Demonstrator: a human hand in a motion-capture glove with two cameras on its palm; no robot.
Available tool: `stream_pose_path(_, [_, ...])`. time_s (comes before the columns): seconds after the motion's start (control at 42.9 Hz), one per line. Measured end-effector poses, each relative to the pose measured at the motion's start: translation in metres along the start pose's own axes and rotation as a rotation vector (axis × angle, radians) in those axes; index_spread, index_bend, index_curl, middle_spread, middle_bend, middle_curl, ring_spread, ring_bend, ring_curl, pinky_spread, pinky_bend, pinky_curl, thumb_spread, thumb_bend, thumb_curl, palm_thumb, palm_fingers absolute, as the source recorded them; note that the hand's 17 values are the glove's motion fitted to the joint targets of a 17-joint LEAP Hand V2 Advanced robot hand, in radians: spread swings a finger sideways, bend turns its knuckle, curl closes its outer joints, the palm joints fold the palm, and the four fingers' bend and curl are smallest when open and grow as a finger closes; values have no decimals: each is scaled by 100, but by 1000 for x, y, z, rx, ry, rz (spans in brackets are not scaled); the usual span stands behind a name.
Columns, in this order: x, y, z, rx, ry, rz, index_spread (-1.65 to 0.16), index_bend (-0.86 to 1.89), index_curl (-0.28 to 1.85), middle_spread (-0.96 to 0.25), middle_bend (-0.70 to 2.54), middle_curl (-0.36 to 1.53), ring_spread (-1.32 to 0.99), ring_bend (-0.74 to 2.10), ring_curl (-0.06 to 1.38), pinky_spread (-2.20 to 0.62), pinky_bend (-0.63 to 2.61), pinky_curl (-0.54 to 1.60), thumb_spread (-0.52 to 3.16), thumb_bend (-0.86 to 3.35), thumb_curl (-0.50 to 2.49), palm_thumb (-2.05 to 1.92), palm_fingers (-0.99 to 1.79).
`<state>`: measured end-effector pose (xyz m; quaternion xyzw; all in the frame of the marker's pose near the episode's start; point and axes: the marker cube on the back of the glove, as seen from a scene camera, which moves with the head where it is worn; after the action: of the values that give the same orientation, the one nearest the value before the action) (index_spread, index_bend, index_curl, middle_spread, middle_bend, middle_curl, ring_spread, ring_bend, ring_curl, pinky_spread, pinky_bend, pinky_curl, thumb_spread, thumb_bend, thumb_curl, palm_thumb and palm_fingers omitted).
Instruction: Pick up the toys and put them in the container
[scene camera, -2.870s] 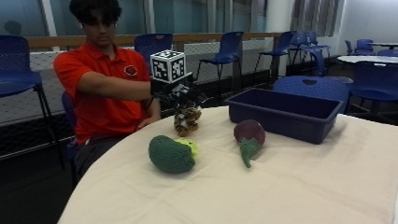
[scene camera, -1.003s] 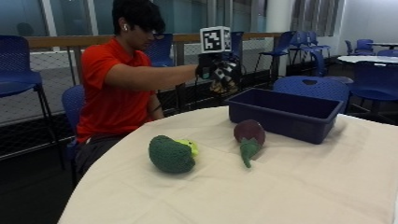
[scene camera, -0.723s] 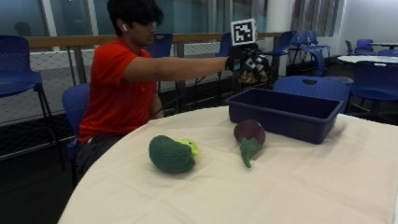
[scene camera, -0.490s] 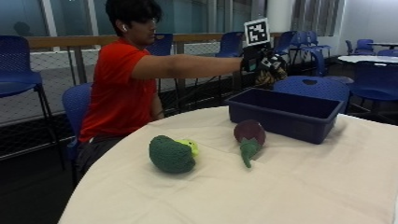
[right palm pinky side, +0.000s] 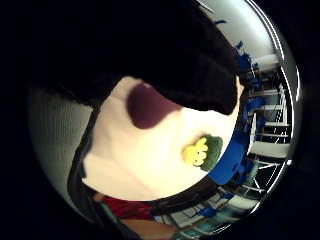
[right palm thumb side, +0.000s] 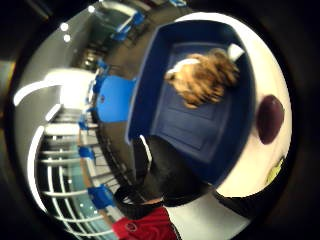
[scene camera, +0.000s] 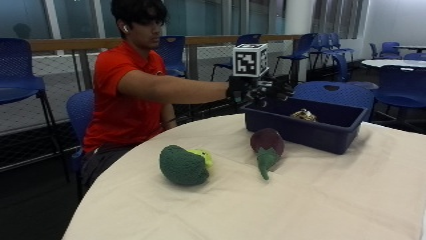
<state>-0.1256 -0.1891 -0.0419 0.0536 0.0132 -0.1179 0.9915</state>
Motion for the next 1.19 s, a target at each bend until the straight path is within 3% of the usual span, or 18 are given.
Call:
stream_pose_path(0.163, [95, 48, 11, -6, 38, 157, -35, 13, 35, -11, 15, 33, -5, 19, 23, 9, 109, 35, 106, -7, 35, -8, -15])
stream_pose_path(0.42, [215, 117, 46, -167, 111, 377, -36, 13, 31, -9, 14, 30, 0, 16, 23, 13, 109, 34, 102, -10, 28, -13, -15])
stream_pose_path(0.887, [261, 149, 108, -226, 136, 474, -38, 19, 30, -5, 6, 22, 4, 18, 22, 13, 130, 38, 95, -8, 23, -10, -14])
stream_pose_path(0.98, [262, 148, 108, -165, 134, 485, -40, 32, 34, -4, 1, 18, 4, 23, 24, 8, 131, 39, 98, -7, 22, -8, -5])
stream_pose_path(1.05, [266, 149, 106, -103, 135, 483, -41, 49, 39, -6, 8, 16, 1, 39, 27, -2, 118, 34, 107, -2, 23, -2, 22])
stream_pose_path(1.19, [280, 151, 92, -28, 160, 477, -38, 42, 38, -14, 16, 16, -17, 69, 33, -24, 118, 32, 121, 8, 29, 16, 59])
